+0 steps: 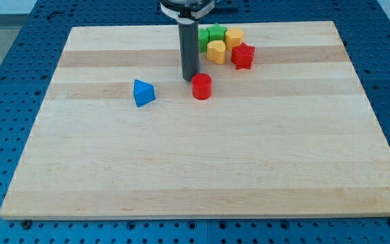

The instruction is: Move the red circle closer to the yellow heart

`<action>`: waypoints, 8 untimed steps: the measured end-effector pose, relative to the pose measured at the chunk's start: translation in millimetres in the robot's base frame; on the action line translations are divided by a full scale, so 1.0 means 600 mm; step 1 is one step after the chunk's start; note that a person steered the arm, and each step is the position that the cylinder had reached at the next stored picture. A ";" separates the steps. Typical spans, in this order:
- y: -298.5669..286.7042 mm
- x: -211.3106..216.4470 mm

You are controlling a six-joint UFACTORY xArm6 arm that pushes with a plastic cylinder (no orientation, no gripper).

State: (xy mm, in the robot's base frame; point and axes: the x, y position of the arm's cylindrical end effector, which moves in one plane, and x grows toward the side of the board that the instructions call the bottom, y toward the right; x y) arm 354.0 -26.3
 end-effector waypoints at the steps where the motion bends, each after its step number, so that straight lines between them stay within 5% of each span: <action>1: -0.017 0.007; 6: -0.044 0.085; 8: 0.047 0.098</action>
State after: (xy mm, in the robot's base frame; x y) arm 413.0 1.8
